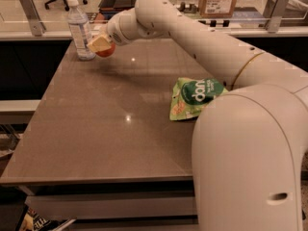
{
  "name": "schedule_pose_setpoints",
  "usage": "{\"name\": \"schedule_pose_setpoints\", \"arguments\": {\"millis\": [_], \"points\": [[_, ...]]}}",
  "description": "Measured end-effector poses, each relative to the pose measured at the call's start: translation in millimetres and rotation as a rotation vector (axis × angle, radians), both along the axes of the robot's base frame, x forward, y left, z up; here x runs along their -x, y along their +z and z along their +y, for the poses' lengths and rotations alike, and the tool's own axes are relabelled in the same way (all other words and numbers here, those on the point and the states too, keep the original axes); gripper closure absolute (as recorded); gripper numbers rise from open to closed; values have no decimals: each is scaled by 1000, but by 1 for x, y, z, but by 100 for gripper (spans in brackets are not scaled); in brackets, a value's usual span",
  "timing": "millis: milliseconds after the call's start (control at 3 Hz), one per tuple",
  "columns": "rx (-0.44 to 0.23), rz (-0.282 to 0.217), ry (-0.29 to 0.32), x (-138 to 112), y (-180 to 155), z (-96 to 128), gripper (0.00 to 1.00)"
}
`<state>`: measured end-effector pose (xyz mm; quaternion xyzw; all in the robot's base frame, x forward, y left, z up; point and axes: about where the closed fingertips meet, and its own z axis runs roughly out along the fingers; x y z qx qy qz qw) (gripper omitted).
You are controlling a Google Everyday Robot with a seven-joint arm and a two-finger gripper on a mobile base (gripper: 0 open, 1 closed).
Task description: Move apple near blue plastic bottle
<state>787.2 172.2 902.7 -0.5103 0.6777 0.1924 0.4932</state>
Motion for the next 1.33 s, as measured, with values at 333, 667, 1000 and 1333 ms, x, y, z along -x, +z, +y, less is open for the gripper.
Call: {"name": "schedule_pose_setpoints", "arguments": {"millis": [333,667,1000,1333], "points": [[5,50,-32,-1,-22,-5,100],[2,92,-61,1,-44,-11,100],[3,98,-63,2,-45,-11,85],[3,98,-62,2,-42,-11,61]]}}
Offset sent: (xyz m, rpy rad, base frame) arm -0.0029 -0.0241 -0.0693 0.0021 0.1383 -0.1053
